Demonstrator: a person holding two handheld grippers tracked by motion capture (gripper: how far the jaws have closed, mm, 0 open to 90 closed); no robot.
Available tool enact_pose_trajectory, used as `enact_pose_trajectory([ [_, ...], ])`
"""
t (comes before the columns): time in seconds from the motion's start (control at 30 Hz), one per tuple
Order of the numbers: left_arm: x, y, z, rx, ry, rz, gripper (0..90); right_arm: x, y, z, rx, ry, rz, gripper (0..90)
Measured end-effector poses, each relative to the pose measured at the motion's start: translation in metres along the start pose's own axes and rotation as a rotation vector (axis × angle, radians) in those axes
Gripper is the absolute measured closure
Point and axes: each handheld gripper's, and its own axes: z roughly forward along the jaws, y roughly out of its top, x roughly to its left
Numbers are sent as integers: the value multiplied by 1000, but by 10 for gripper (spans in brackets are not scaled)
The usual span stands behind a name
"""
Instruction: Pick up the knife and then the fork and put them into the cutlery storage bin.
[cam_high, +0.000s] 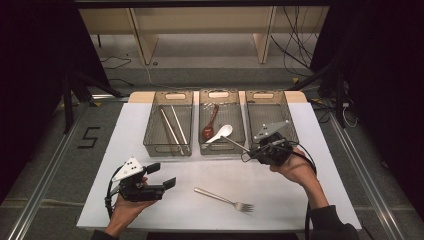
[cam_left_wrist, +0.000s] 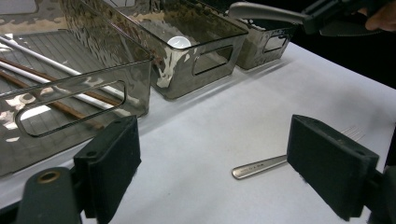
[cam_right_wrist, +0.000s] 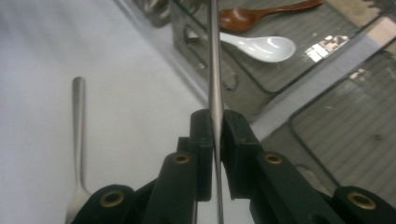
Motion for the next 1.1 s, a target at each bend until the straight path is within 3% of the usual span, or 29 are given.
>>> enact_pose_trajectory([
  [0.33,1,0,0,0,-1,0,169,-41,15,-7,-12,-80,70,837],
  [0.7,1,0,0,0,-6,-4,169,-91,21,6,48,-152,189,837],
  [0.87,1,0,0,-2,-8,-5,168,-104,24,16,83,-179,237,836],
  [1.1,1,0,0,-3,-9,-6,169,-121,25,25,88,-212,306,836],
])
